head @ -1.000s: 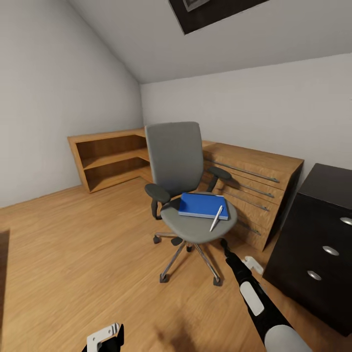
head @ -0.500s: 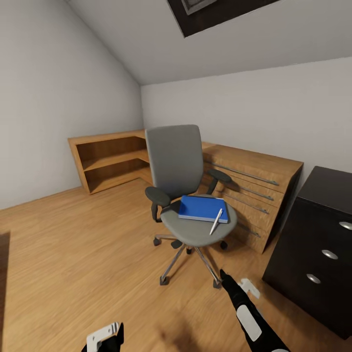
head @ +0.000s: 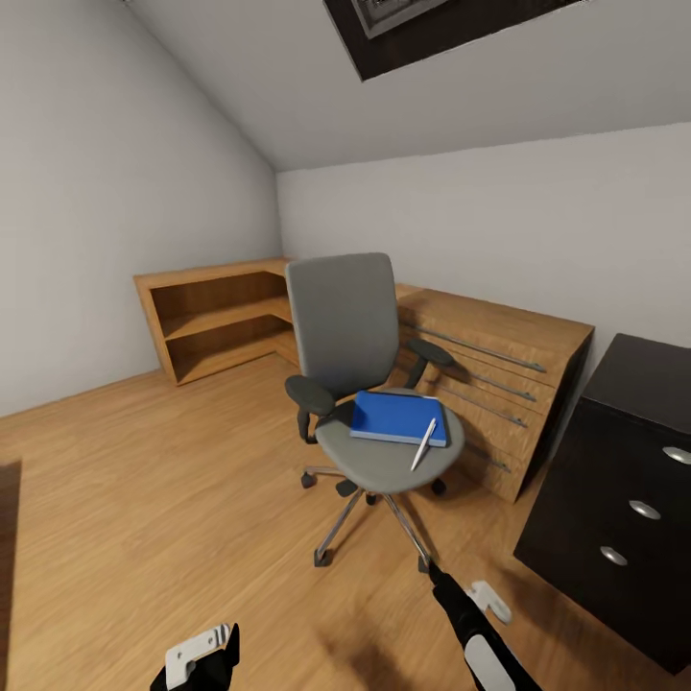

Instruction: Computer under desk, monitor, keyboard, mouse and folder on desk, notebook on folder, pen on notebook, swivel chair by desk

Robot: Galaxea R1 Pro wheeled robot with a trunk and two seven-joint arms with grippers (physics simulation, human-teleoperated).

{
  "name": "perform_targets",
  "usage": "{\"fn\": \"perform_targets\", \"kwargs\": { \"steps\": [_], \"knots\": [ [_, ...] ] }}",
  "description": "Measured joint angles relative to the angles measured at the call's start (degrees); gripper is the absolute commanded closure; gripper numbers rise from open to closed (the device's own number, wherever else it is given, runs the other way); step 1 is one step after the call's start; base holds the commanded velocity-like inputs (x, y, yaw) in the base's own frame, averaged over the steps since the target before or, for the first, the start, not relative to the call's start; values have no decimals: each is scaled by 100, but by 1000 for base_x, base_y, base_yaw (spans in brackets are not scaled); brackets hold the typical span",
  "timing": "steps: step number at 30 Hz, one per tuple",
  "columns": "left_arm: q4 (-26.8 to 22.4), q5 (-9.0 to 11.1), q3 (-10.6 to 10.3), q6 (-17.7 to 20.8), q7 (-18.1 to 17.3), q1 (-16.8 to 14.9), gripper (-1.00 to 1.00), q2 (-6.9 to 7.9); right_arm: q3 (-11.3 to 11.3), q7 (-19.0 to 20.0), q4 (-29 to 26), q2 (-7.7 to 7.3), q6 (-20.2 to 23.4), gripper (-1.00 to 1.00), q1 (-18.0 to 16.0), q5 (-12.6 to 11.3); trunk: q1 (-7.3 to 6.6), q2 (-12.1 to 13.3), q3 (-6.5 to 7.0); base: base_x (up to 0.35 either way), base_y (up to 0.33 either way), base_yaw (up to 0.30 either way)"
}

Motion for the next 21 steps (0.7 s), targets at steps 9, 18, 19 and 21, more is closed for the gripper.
{"fn": "perform_targets", "kwargs": {
  "steps": [9,18,19,21],
  "knots": [
    [55,4,-1,2,0,0,-100,4,-1,17,48,-38,-4,-100,30,2,-89,162,72,0,0,-38],
    [144,5,-4,1,0,-1,-100,4,10,86,283,-117,-9,-100,41,116,-89,162,72,0,0,-240],
    [158,5,-5,1,0,-1,-100,4,11,117,314,-126,-11,-100,41,128,-89,162,72,0,0,-264],
    [189,4,-7,1,0,-1,-100,2,11,181,379,-150,-14,-100,41,144,-89,162,72,0,0,-265]
  ]
}}
